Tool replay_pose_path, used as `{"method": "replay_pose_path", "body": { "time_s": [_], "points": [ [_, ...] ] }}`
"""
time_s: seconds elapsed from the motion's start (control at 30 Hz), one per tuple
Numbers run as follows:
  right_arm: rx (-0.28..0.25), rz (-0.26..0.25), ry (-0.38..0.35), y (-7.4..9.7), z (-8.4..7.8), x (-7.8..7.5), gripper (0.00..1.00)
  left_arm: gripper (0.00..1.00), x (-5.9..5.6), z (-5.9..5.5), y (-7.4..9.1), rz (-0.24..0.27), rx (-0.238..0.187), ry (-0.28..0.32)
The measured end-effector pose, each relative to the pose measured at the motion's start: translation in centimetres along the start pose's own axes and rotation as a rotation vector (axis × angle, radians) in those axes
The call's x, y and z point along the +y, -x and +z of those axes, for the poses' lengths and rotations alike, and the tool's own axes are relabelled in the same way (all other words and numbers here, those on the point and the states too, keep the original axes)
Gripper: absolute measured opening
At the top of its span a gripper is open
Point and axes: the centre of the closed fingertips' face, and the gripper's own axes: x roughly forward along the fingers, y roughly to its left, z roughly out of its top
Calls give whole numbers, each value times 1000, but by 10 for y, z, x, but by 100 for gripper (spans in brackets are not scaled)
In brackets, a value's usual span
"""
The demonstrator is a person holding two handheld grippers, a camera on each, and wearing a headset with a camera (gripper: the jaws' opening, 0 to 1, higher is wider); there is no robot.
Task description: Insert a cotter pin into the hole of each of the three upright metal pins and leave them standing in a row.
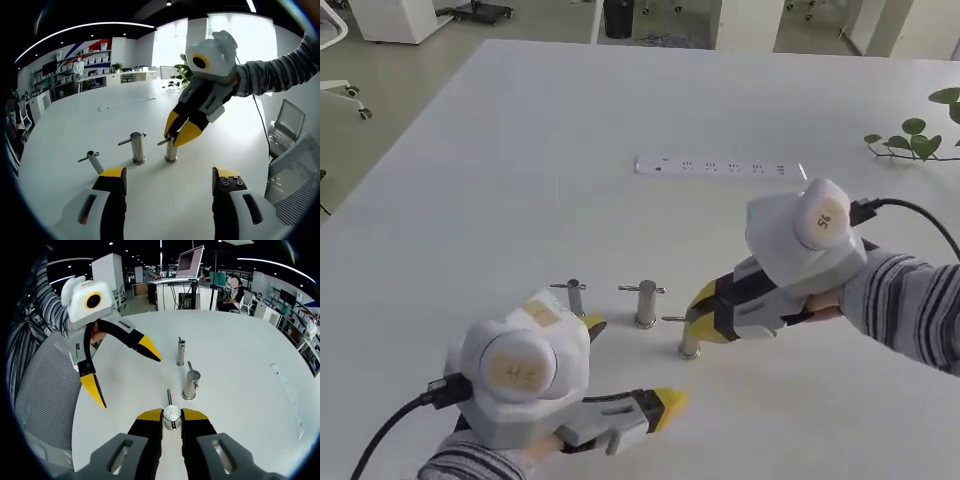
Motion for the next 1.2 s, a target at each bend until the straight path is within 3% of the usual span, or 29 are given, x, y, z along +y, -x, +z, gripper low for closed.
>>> {"method": "replay_pose_path", "body": {
  "time_s": [0.3, 0.63, 0.9, 1.2],
  "points": [
    [11, -34, -5, 8, -4, -21, 8, 73, 5, 2, 7, 25, -7, 14],
    [36, -39, -3, 10, -11, -25, 8, 75, 13, 5, 13, 50, -14, 18],
    [38, -28, -8, 10, -15, -32, 8, 75, 16, 4, 13, 58, -12, 31],
    [34, 16, 10, 12, -16, -31, 8, 74, 17, 5, 14, 61, -11, 34]
  ]
}}
